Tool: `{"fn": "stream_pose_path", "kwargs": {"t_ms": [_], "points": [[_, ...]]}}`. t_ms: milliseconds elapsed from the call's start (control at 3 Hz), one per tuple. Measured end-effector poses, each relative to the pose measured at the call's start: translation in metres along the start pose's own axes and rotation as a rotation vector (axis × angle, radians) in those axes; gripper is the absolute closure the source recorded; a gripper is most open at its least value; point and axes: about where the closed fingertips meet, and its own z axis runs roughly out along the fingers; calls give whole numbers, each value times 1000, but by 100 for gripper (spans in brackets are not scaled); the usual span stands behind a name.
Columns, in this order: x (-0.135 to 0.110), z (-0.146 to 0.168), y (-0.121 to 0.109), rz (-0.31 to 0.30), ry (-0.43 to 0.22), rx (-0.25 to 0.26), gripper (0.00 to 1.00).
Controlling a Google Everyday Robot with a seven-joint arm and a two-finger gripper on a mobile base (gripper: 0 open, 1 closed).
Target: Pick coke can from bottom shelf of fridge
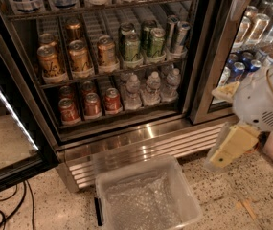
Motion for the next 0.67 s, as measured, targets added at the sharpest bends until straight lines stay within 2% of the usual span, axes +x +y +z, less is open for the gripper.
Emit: {"fn": "stream_pose_path", "kwargs": {"t_ms": [333,667], "points": [[2,47,17,96,-120,-9,0],[7,92,22,195,-189,17,0]]}}
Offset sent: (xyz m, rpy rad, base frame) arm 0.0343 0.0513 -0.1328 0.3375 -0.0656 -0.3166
